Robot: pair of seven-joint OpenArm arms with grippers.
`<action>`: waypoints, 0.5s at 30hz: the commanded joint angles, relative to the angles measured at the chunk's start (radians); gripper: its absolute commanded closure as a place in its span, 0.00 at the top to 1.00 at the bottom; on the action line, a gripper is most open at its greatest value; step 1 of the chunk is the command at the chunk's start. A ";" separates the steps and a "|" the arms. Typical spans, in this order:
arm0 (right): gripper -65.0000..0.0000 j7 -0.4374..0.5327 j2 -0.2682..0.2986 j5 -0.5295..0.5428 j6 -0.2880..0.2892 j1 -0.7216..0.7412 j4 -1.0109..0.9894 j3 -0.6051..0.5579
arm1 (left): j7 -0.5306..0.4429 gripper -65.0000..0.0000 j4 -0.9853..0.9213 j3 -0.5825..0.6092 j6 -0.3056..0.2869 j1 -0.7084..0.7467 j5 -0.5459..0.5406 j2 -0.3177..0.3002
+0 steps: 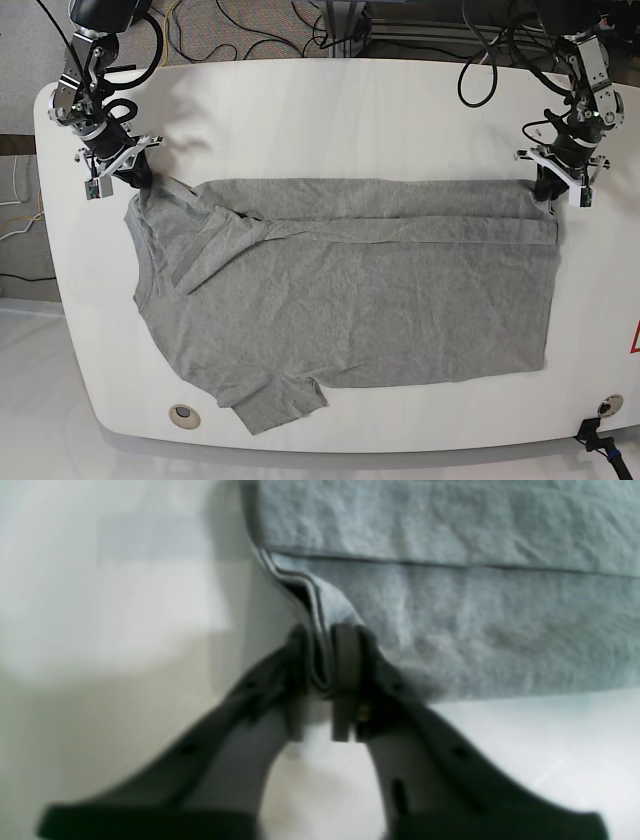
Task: Fold the T-shirt properly
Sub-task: 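Regrasp the folded edge with both grippers and drag it toward the robot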
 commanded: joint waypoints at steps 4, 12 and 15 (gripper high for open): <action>0.00 -0.013 0.014 0.001 0.006 0.007 0.010 0.005 | -0.010 0.06 0.012 -0.003 0.001 -0.004 -0.002 -0.014; 0.00 -0.013 0.014 0.003 0.008 -0.033 0.017 0.005 | -0.007 0.00 0.016 -0.003 -0.002 0.043 -0.001 -0.018; 0.00 -0.013 0.014 0.005 0.008 -0.082 0.030 0.009 | -0.007 0.00 0.019 -0.005 -0.002 0.085 -0.002 -0.035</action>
